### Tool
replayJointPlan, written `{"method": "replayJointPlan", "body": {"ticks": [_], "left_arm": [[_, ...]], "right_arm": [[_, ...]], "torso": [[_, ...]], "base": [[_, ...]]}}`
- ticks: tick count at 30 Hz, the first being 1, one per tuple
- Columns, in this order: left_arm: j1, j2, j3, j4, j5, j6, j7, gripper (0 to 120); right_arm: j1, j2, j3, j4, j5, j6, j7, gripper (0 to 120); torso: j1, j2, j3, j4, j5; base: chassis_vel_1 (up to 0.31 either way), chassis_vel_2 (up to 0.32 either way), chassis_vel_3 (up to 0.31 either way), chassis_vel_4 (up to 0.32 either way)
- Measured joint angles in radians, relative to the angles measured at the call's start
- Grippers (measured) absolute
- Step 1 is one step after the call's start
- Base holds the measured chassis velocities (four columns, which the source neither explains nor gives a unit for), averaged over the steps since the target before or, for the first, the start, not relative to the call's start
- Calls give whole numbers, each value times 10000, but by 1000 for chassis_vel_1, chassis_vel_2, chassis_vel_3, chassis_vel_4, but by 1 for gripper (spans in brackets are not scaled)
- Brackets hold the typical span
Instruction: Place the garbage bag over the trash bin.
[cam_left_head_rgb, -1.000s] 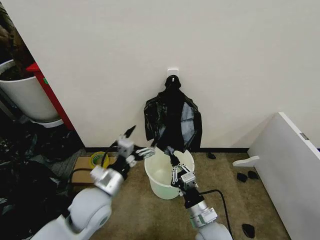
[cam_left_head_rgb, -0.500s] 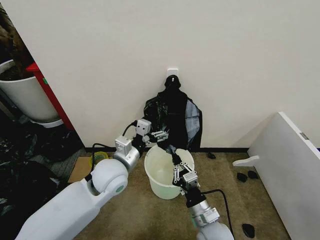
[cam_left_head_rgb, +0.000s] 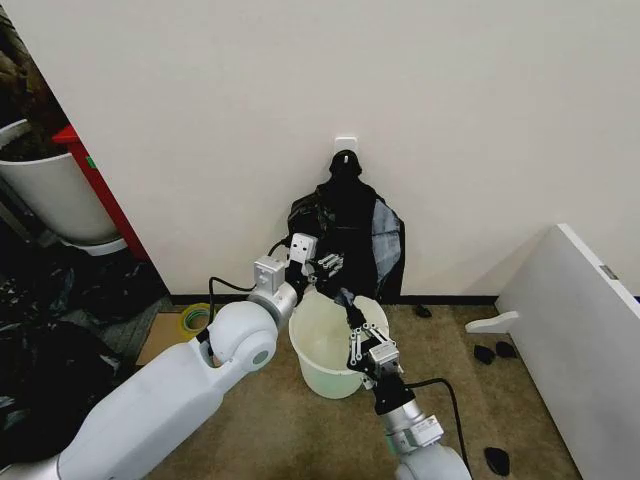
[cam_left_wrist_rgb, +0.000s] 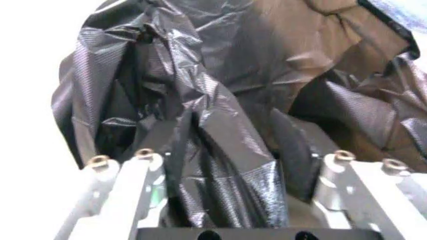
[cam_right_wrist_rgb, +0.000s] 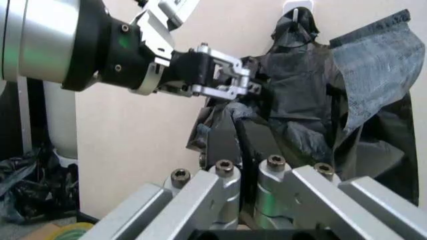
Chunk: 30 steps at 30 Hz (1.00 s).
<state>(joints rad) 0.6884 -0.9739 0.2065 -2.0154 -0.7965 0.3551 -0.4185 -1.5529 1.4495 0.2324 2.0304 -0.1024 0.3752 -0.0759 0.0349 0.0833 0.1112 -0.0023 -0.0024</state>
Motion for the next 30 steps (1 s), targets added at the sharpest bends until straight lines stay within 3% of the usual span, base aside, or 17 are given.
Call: {"method": "replayJointPlan", "body": {"ticks": [13,18,20,21,24,30], "left_arm": [[221,-42,-469,8,-359,85,-537,0],[486,-9,-799,22,-559,-515,-391,0],[890,1,-1185,12,-954,-1280,-99,0],[890,1,-1185,12,-954,-1280,-99,0],[1522,-285,-1870,-120,-2067,-2590,640,0],[1846,-585,-2261,-158,-2519,-3114,1005,0]], "right_arm": [[7,-21,-35,98,189,-93,-1,0],[-18,-52,-46,189,344,-181,20,0],[-51,-105,-95,336,554,-371,38,0],[-51,-105,-95,336,554,-371,38,0],[-218,-319,-134,867,791,-767,71,18],[-987,-573,-73,1662,1270,-1151,235,36]], "torso": [[0,0,0,0,0],[0,0,0,0,0],[0,0,0,1,-1],[0,0,0,1,-1],[0,0,0,0,-1],[0,0,-1,0,0]], "base": [[0,0,0,0],[0,0,0,0],[0,0,0,0],[0,0,0,0],[0,0,0,0],[0,0,0,0]]}}
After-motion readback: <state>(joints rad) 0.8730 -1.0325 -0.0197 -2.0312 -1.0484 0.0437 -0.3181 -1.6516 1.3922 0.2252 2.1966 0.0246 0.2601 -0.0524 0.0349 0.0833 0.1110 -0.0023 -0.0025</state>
